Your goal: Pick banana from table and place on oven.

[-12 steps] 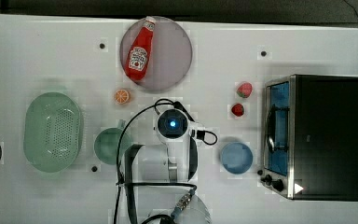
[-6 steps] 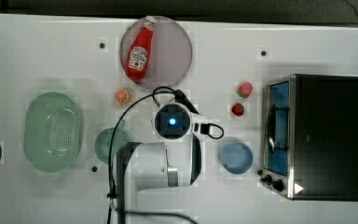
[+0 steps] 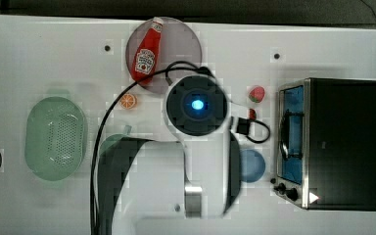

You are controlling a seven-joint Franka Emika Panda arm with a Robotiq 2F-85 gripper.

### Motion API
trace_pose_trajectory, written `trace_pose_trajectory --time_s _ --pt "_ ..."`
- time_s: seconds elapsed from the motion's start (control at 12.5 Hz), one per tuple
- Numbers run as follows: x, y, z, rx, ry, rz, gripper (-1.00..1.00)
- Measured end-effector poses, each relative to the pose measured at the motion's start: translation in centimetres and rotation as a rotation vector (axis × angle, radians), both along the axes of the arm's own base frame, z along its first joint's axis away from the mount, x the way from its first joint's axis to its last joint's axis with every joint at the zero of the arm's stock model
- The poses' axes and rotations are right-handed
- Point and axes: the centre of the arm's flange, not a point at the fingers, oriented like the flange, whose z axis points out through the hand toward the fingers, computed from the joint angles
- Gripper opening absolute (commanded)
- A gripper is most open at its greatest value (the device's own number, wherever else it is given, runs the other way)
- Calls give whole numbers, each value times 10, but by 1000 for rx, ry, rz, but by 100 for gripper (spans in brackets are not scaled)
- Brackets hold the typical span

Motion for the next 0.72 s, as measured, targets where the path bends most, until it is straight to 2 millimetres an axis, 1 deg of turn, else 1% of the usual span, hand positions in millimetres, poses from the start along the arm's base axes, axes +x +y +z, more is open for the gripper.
trace_pose_trajectory --time_s 0.08,0.16,0.24,0.32,0.4,0.48,0.56,0.64,0.72 --pt "2 -10 33 0 -33 -18 -61" --pt "8 -24 64 7 -86 -45 -61" --pt "14 -42 87 17 -139 -79 -61" --pt "14 -65 103 31 -169 -117 -61" --pt "11 -92 109 31 -171 -146 -61" --pt "7 -119 106 29 -164 -164 -61" --pt "3 -146 100 29 -161 -174 -61" --pt "-1 -177 90 25 -157 -190 -61" --pt "-8 -207 73 22 -127 -206 -61"
